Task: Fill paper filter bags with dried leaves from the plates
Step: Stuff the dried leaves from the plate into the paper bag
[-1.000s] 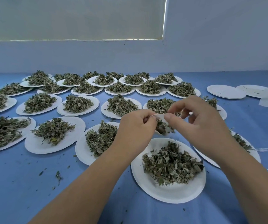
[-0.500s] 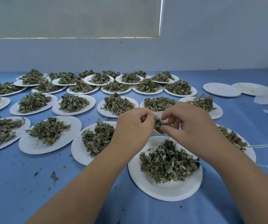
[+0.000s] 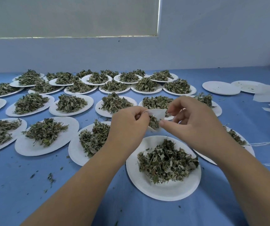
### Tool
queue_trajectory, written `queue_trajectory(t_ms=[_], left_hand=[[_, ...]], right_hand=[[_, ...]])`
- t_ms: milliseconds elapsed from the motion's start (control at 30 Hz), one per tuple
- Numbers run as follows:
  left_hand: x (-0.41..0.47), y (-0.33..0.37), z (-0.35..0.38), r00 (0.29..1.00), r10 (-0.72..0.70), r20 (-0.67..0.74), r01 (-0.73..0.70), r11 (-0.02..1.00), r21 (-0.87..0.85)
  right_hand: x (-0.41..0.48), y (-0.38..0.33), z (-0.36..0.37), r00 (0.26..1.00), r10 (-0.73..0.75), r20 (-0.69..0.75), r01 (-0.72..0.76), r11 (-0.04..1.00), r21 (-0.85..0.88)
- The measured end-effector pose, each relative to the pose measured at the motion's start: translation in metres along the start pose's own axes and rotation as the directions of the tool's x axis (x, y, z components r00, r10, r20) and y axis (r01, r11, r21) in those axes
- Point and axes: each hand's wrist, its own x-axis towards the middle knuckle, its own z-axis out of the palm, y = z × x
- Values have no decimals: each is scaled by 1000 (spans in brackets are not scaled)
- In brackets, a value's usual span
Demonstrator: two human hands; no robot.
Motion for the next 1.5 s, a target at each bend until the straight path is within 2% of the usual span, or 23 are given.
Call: queue_trajectory(t_ms=[100,267,367,433,533,600,733,833,1000,1067,1167,1200,1300,1367,1433,1500], left_hand=[[-1,2,0,1000,0,10,0,1000,5],[-2,2,1,1000,11,21,-12,999,47],[-3,2,1,1000,6,10,-6,999,51],[-4,4,1,1000,10,18,-11,999,44],[-5,6,2,999,34,40,-34,999,12],[-6,6,2,999,42,30,-41,999,-13],[-5,5,0,1000,0,4,0,996,-93],[-5,7,-2,1000,1,18,2,993,-119],[-6,9,0,998,46,36,-42,995,-86],[-5,7,-1,998,58,18,-57,997,-59],[-2,5,-2,998,62,1,-62,998,-25],[-2,5,-2,998,68,0,-68,997,-30],[-4,8,-1,994,112,-14,-112,993,-41],[-6,10,1,990,140,-32,-141,989,-36],[-6,10,2,985,167,-39,-167,986,-5],[-6,9,1,979,197,-44,-196,980,26]], right_hand=[[0,2,1,996,32,79,-27,998,-54],[1,2,-1,997,49,58,-53,996,73],[0,1,-3,1000,-12,-19,14,994,104],[-2,-3,1,993,-109,-49,111,993,29],[-2,-5,11,974,-222,49,227,946,-230],[-1,-3,12,966,-232,117,257,917,-306],[-4,-2,8,950,-243,197,292,913,-283],[-2,-3,10,932,-247,267,332,878,-346],[9,-2,12,882,-242,405,403,831,-382],[12,-1,5,883,-282,375,406,859,-312],[13,-4,-7,913,-335,234,389,888,-244],[13,-4,-8,908,-336,251,398,877,-268],[15,-3,-3,873,-247,420,433,789,-435],[15,0,3,853,-216,475,456,751,-478],[14,2,6,845,-249,474,469,772,-430],[13,4,3,857,-326,400,456,840,-293]])
